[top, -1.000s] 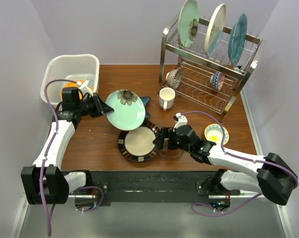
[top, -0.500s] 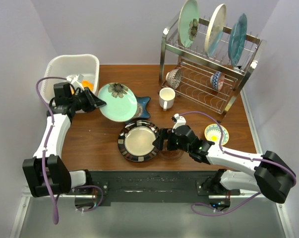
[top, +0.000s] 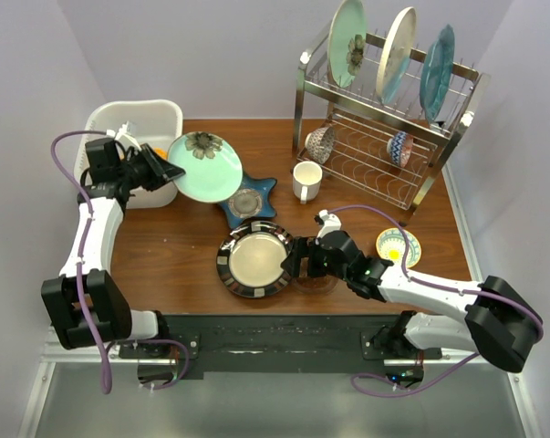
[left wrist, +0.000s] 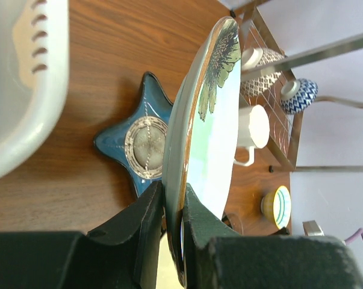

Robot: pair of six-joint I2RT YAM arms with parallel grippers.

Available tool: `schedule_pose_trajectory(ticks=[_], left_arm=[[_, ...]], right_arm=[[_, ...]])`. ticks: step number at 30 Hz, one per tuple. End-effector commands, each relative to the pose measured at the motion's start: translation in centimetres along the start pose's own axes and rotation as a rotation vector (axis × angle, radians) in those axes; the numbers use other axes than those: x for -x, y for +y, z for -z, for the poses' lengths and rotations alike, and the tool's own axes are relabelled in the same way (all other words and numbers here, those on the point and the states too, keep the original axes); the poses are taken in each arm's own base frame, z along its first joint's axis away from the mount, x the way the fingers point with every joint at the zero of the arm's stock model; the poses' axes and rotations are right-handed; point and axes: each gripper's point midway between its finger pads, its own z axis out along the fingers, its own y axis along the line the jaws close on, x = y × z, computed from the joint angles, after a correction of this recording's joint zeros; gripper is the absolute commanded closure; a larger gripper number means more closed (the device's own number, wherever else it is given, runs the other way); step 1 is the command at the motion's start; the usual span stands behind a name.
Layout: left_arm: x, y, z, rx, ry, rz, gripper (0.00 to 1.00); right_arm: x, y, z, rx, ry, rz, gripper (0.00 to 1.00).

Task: Place the plates into the plastic bin on the countertop
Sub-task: Place the plate in the plastic bin.

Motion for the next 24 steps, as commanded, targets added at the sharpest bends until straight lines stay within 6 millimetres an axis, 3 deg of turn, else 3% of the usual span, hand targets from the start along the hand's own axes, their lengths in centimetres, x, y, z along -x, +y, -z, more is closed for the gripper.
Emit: schedule_pose_trajectory(ticks=[1,12,24], left_arm=[[5.1,-3.0,1.2,-0.085,-0.146,-0.035,1.00],[8.1,-1.3,1.9,-0.040,-0.243,0.032,1.00],[10.7,3.0,3.7,0.102,-0.367,0.062,1.00]], right_arm=[[1.8,1.3,0.1,0.029,-0.050,0.019,0.04],[1.7,1.1,0.3,0.020,-0.052,0.024,0.04],[1.5,0.9,0.1,0.013,-0.044,0.026,0.04]])
